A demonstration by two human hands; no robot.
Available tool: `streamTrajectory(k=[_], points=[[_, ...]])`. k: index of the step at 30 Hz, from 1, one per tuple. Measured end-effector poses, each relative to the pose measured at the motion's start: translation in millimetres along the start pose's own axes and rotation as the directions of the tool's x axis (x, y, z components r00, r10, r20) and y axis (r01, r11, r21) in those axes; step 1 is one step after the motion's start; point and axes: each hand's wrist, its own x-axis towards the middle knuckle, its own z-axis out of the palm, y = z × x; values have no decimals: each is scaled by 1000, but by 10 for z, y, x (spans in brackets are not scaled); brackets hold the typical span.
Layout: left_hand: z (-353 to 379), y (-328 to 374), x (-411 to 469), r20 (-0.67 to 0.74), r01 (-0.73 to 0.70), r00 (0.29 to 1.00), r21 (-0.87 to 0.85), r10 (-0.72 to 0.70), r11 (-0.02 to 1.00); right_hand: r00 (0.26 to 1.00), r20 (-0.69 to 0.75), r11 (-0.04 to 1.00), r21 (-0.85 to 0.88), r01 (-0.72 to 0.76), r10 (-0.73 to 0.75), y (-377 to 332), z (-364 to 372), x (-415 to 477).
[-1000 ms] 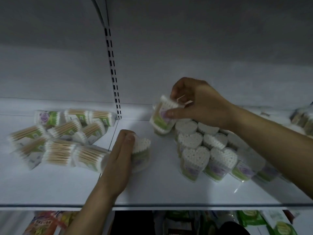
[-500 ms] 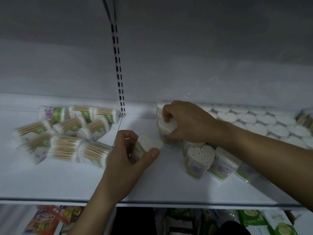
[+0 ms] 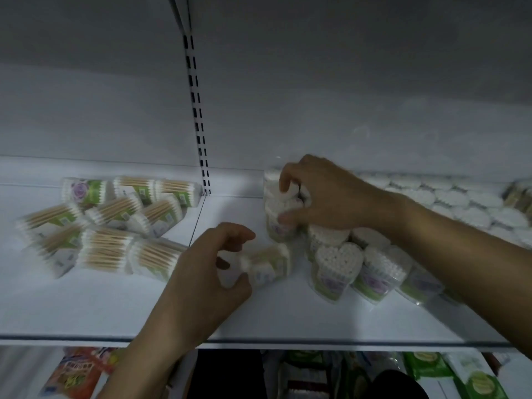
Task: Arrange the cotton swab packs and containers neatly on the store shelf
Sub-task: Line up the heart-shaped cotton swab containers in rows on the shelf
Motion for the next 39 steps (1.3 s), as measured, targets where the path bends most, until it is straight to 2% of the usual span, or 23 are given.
streamTrajectory(k=[3,8,12,15,17,19,23,25,27,34,39], points=[[-53,62,49,-27,-26,999,28,26,999,979,-193,989,143,-46,74,53,-186,-106],[12,23,7,199,-65,980,223,20,973,903,-393,954,294,-57,175,-25,-167,-390],[104,-49,-16,99,-73,994,230,51,970,840,-487,896,444,1,240,-184,-54,-613],[95,-18,-25,76,-42,997,148,31,988,738,-590,801,588,114,328,-314,20,-791],[70,42,-26,50,-25,999,82,21,996,669,-648,760,622,189,365,-394,49,-896],[44,127,-6,2,-49,999,102,49,994,647,-671,746,625,231,362,-449,68,-957],[91,275,106,-114,-49,991,171,70,984,659,-662,737,633,238,356,-462,69,-960],[197,291,171,-125,-30,991,186,54,982,664,-645,725,653,220,379,-436,84,-945],[328,260,211,-99,-71,991,192,91,979,665,-627,718,668,193,405,-399,109,-939],[562,134,172,-139,-125,981,100,138,987,661,-617,711,681,176,428,-298,167,-965],[646,100,166,-156,-37,987,22,40,999,665,-611,702,689,179,430,-305,210,-963]])
